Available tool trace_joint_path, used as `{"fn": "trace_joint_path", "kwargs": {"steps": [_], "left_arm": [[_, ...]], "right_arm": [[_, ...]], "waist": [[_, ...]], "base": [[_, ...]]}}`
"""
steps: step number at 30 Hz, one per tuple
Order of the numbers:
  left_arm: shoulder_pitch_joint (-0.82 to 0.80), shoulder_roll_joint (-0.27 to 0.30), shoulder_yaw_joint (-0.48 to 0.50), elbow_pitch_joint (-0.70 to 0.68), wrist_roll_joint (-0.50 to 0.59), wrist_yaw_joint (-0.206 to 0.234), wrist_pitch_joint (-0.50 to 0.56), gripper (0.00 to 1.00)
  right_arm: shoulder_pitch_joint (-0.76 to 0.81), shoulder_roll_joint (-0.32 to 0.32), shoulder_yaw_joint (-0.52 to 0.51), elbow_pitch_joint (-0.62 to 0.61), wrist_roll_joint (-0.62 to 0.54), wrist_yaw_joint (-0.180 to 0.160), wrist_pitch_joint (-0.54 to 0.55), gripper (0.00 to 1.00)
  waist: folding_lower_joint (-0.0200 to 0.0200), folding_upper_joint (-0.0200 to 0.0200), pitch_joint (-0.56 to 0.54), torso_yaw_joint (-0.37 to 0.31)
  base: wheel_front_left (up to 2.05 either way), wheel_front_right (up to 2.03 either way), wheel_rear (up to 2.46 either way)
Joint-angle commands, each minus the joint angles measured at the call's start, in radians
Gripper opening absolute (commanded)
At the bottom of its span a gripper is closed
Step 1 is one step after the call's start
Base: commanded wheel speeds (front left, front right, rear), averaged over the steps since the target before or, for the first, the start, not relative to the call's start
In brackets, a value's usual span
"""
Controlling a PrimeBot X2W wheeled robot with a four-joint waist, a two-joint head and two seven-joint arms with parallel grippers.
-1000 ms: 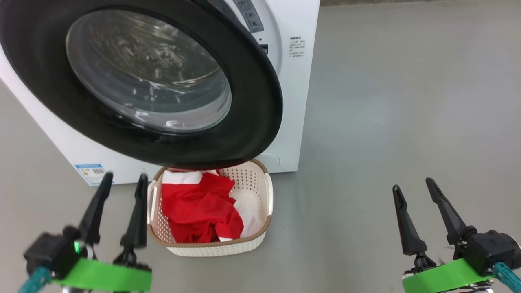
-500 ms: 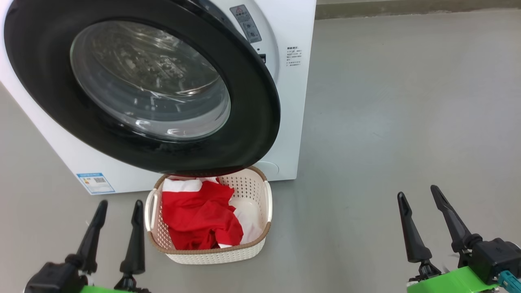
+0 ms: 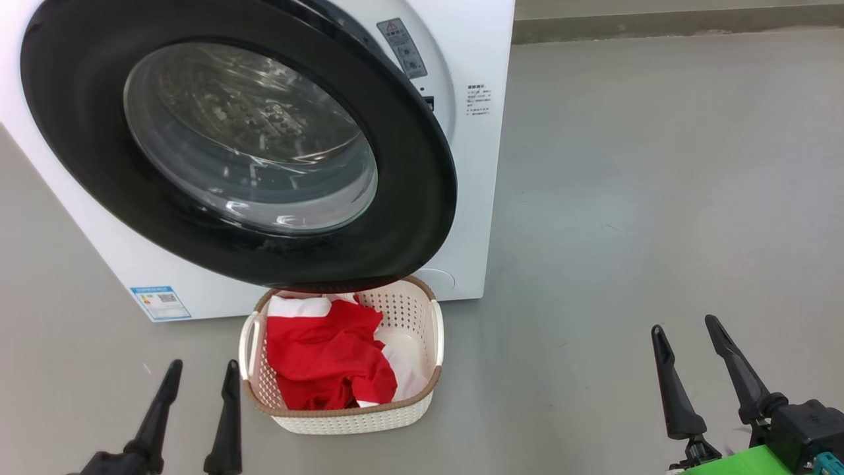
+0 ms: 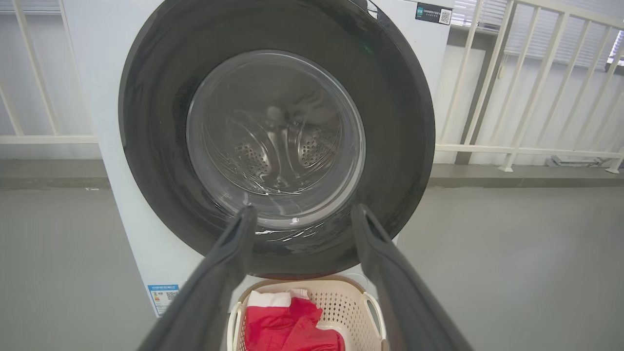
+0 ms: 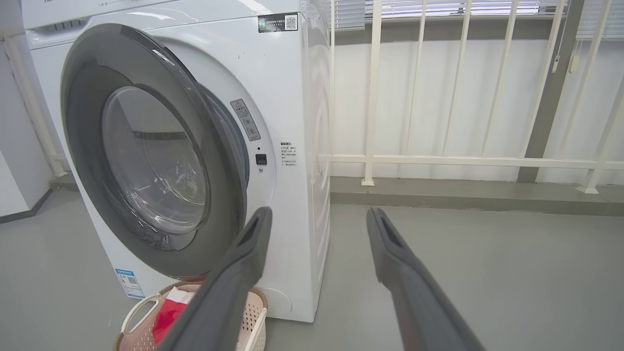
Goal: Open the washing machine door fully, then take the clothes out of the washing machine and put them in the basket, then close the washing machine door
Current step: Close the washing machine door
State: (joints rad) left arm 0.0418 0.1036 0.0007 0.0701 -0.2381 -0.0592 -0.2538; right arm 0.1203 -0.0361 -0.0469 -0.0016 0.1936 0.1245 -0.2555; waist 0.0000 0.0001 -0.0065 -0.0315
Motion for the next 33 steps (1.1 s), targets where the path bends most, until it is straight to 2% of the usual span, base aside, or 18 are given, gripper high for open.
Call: {"fn": "trace_joint_path", "kwargs": {"steps": [1,15,16,17,20,25,33], "left_arm": [[-0.02,0.005,0.038,-0.021,0.013,-0.004,-0.008,1.0],[-0.027,-0.016,0.042,-0.009,0.008,-0.029,-0.008,1.0],[-0.03,-0.018,0.041,-0.01,0.008,-0.03,-0.008,1.0],[-0.033,-0.019,0.039,-0.013,0.008,-0.032,-0.008,1.0],[-0.04,-0.025,0.034,-0.016,-0.002,-0.036,-0.008,1.0],[-0.056,-0.036,0.028,-0.017,-0.051,-0.045,-0.008,1.0],[-0.087,-0.039,0.006,-0.043,-0.057,-0.052,-0.008,1.0]], "right_arm": [[-0.015,-0.014,0.021,-0.029,0.008,0.006,-0.006,1.0],[-0.017,-0.014,0.028,-0.027,0.007,0.006,-0.006,1.0],[-0.02,-0.014,0.028,-0.025,0.007,0.006,-0.006,0.78],[-0.023,-0.014,0.029,-0.023,0.006,0.006,-0.006,0.43],[-0.042,-0.014,0.035,-0.013,-0.003,0.006,-0.006,0.0],[-0.104,-0.014,0.055,0.019,-0.016,0.006,-0.006,0.0],[-0.256,-0.014,0.115,0.09,-0.03,0.006,-0.006,0.0]], "waist": [[0.0,-0.0001,0.0,0.001],[0.0,-0.0001,0.015,0.015],[0.0,-0.0001,0.018,0.021],[0.0,-0.0001,0.021,0.026],[0.0,-0.0001,0.03,0.044],[0.0,-0.0001,0.056,0.072],[0.0,-0.0001,0.126,0.104]], "base": [[0.0,0.0,0.0],[0.0,0.0,0.0],[0.0,0.0,0.0],[0.0,0.0,0.0],[0.0,0.0,0.0],[0.0,0.0,0.0],[0.0,0.0,0.0]]}}
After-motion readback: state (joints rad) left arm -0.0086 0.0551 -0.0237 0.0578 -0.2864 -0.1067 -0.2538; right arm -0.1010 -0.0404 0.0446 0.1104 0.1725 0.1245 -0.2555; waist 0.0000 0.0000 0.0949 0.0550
